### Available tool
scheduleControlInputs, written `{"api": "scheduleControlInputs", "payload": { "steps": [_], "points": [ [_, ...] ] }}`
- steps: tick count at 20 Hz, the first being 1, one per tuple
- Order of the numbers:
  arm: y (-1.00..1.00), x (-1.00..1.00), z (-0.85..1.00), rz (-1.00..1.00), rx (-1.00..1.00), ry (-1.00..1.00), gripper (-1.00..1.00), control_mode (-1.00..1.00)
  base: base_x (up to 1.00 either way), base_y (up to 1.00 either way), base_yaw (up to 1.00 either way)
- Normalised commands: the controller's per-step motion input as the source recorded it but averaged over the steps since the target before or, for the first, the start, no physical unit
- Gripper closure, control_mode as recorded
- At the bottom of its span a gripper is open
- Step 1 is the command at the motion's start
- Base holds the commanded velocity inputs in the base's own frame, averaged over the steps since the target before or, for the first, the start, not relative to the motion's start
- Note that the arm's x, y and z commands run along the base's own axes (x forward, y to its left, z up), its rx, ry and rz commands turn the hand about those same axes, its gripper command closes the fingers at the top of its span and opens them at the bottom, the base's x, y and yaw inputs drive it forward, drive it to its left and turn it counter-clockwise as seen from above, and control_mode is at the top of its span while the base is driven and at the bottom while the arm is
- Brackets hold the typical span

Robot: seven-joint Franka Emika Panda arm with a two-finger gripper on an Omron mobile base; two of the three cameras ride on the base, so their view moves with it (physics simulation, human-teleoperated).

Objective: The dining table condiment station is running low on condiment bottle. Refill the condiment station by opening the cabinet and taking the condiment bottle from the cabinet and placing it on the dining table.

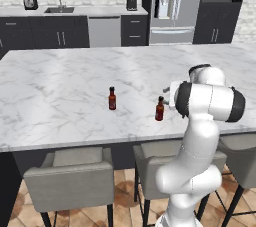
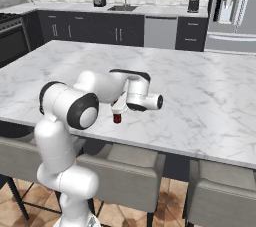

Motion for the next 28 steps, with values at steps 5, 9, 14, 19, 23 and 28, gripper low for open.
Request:
{"api": "scheduleControlInputs", "payload": {
  "steps": [5,9,14,19,23,28],
  "points": [
    [0.0,-0.26,0.66,0.0,-0.07,-0.08,-1.0,-1.0,0.0,0.0,0.0],
    [0.01,-0.43,0.65,0.0,-0.08,-0.16,-1.0,-1.0,0.0,0.0,0.0],
    [0.11,-0.62,0.51,-0.01,-0.09,-0.1,-1.0,-1.0,0.0,0.0,0.0],
    [0.22,-0.86,0.42,-0.08,-0.16,-0.1,-1.0,-1.0,0.0,0.0,0.0],
    [0.34,-0.85,0.4,-0.11,-0.25,-0.04,-1.0,-1.0,0.0,0.0,0.0],
    [0.49,-0.62,0.38,-0.13,-0.29,-0.01,-1.0,-1.0,0.0,0.0,0.0]
  ]
}}
